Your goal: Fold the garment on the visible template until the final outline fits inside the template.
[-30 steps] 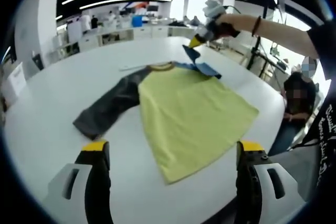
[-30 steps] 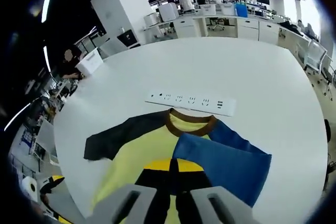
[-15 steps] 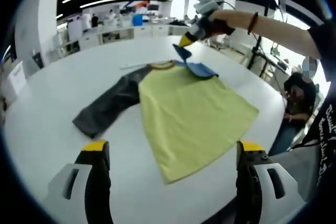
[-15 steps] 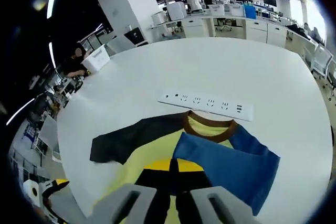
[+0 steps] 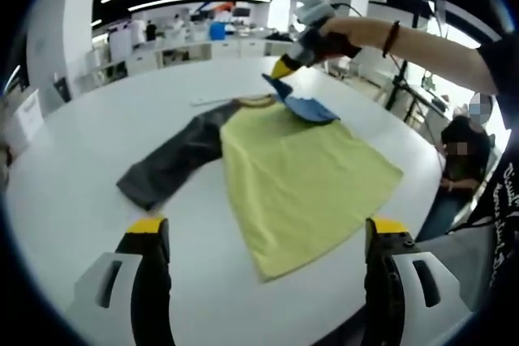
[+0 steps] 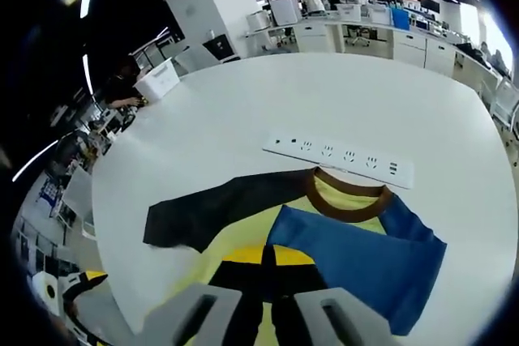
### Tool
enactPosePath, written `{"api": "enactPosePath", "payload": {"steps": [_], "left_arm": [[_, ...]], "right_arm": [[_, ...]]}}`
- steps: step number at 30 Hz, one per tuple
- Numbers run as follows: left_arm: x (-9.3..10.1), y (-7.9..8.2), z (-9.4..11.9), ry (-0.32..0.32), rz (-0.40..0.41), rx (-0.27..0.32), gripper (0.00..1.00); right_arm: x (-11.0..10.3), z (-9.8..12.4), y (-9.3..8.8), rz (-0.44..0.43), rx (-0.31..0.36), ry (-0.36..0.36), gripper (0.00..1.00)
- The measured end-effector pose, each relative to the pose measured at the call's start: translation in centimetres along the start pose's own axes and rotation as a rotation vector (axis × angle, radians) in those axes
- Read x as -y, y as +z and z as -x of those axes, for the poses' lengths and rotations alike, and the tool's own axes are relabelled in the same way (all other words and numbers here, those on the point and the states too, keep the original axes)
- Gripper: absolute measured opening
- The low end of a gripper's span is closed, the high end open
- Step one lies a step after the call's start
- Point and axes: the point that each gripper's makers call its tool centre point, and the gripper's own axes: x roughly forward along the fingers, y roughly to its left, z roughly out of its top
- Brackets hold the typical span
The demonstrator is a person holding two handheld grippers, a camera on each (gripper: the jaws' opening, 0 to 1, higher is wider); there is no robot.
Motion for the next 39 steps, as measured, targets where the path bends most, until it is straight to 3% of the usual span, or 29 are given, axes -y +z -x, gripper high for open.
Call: {"api": "enactPosePath", "payload": {"steps": [15, 22, 29, 39], "left_arm": [[-0.5, -1.0, -0.3, -0.006, 0.026, -0.012, 0.96], [-0.3, -0.4, -0.4, -0.015, 0.021, 0.008, 0.96], [-1.4, -0.5, -0.1, 0.005, 0.017, 0.007, 0.96], [-2.3, -1.9, -1.0, 0.014, 0.035, -0.022, 0.97]], "right_arm": [[-3.2, -2.2, -0.2, 0.057, -0.031, 0.047, 0.0], [-3.2, -3.8, -0.8, 0.068, -0.056, 0.047, 0.0], [-3.0, -6.0, -1.9, 0.089, -0.096, 0.047, 0.0], [-3.3, -9.0, -3.7, 0.082, -0.139, 0.059, 0.0]]}}
